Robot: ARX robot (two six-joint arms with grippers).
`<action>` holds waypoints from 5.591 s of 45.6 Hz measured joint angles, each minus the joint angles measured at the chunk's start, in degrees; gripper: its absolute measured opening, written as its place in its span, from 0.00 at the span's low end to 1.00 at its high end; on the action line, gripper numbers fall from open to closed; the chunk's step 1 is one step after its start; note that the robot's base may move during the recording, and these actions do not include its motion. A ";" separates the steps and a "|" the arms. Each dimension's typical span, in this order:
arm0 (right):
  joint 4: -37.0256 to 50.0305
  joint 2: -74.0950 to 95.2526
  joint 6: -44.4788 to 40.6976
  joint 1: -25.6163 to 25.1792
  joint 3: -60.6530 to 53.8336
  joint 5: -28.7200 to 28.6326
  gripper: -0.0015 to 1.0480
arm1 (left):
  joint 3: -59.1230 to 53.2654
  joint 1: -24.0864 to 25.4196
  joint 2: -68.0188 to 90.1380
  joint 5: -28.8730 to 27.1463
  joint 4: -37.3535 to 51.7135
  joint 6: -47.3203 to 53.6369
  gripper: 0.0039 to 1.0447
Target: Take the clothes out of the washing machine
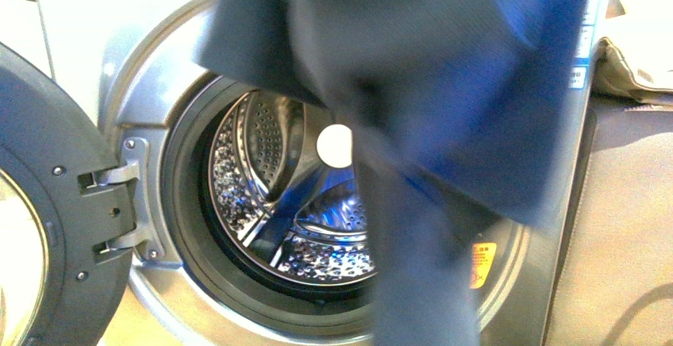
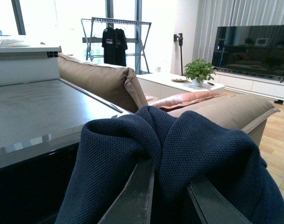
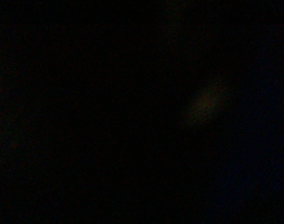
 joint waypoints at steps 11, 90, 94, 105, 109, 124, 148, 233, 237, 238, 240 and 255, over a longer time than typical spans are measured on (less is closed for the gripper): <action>-10.36 0.76 -6.43 1.22 2.62 7.89 0.91 | 0.00 -0.02 0.00 0.00 0.00 0.00 0.09; -20.94 -20.13 10.78 -55.89 0.02 13.18 0.16 | 0.11 -0.07 -0.02 0.26 0.02 -0.04 0.94; -25.07 -19.58 6.93 -59.93 -0.70 10.82 0.16 | 0.11 -0.09 -0.02 0.28 0.02 -0.04 0.94; -35.58 -15.13 -5.90 -66.14 -8.24 7.30 0.16 | 0.11 -0.07 -0.02 0.26 0.02 -0.04 0.94; -37.70 -12.98 -9.84 -67.47 -12.81 6.03 0.16 | 0.11 -0.07 -0.02 0.26 0.02 -0.04 0.94; -42.62 -3.08 -27.41 -70.42 -29.40 6.19 0.16 | 0.11 -0.07 -0.02 0.26 0.02 -0.04 0.94; -40.70 20.28 -41.94 -65.90 -30.45 17.40 0.48 | 0.11 -0.07 -0.02 0.26 0.02 -0.04 0.94; -51.91 -61.79 -42.10 -14.56 -54.97 60.06 0.17 | -71.65 15.30 -43.58 -29.64 15.87 -1.18 0.07; -52.33 -63.21 -42.29 -14.56 -56.17 60.04 0.04 | -78.47 17.70 -46.42 -26.45 18.10 -1.31 0.03; -52.46 -63.54 -42.45 -14.56 -56.46 60.02 0.01 | -81.13 18.40 -47.36 -25.05 18.91 -1.31 0.03; -52.78 -64.35 -42.49 -14.56 -57.09 60.04 0.02 | -83.49 19.26 -48.39 -24.11 19.67 -1.33 0.03; -55.10 -69.20 -42.49 -14.56 -59.41 60.06 0.02 | -98.86 27.23 -58.01 -17.11 24.81 -1.36 0.03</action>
